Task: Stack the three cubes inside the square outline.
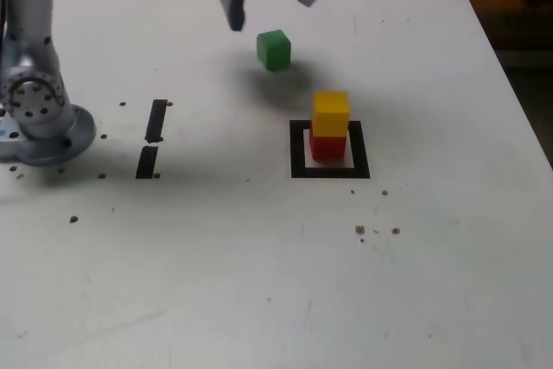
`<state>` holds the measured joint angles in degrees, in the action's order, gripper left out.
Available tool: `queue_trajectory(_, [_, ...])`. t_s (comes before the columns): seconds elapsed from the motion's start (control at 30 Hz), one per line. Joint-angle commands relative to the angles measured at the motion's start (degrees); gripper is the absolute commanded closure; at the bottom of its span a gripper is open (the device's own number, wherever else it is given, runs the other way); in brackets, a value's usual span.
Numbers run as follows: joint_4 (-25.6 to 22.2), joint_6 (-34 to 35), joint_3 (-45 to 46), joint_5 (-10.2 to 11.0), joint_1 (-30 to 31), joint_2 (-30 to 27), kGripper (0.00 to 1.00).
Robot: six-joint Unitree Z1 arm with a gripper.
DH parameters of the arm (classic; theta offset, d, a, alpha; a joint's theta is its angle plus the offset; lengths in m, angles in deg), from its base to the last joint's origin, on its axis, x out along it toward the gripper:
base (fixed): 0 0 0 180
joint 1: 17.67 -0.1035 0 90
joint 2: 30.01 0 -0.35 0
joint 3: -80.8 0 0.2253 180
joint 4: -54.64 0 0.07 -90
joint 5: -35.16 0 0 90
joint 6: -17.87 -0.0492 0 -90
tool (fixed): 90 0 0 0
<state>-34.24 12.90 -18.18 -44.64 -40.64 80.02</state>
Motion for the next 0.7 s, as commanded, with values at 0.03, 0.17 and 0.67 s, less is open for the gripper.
queue_trajectory(0.03, [2.03,-0.61,-0.07,-0.17,-1.01,2.26,0.03])
queue_trajectory(0.17, [3.89,-0.98,0.25,-0.35,-1.75,5.32,0.08])
queue_trajectory(0.67, [8.50,-1.27,0.60,-1.83,-2.71,9.24,0.45])
